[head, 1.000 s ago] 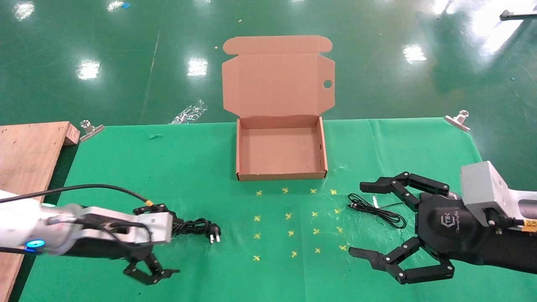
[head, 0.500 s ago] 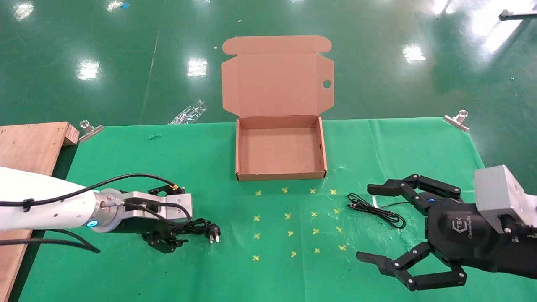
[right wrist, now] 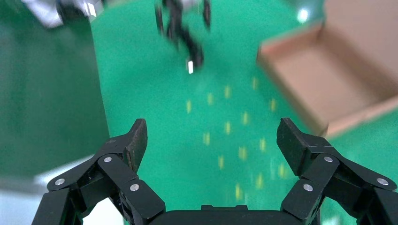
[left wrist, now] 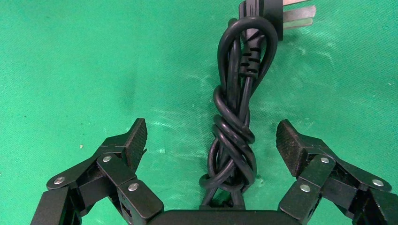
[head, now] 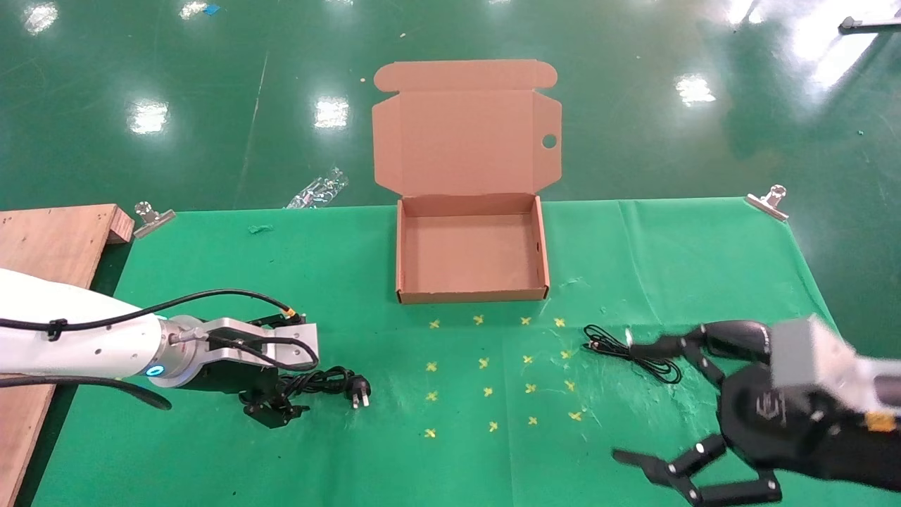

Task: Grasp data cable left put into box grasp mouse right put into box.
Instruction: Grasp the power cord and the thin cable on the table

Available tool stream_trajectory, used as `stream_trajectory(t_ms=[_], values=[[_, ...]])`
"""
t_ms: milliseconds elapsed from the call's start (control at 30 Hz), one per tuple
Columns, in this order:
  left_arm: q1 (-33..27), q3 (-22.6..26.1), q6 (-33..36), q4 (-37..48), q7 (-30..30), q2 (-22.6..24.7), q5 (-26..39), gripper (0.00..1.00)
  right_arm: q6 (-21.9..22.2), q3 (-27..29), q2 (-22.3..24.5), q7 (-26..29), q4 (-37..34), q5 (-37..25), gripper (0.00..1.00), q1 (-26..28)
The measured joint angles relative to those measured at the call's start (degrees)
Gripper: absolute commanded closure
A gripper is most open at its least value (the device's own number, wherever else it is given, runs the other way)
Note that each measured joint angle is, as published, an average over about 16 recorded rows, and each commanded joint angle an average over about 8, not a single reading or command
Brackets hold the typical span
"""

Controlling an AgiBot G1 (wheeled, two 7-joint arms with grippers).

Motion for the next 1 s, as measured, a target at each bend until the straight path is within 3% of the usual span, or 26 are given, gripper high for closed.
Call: stream_trajectory(t_ms=[267,533,767,1000], values=[[-0.2,0.1,0.3,0.3,0.0,0.2,0.0,0.0,2.0,-5.1,-3.8,-2.5,-6.3,-15.0,0.0,5.7],[-0.3,0.1,0.3,0.4,0.0,0.2,0.0,0.0,3.5,-10.0,-13.9,-8.7,-22.2,-27.2,0.0,16.0],[-0.3,0.1,0.3,0.4,0.0,0.2,0.0,0.0,5.2,-12.7,-22.8,-15.5,-38.8,-32.5,0.0,24.0],[-0.3,0.1,0.3,0.4,0.0,0.2,0.0,0.0,6.7,-14.2,-28.5,-21.1,-51.8,-35.0,0.0,29.1]])
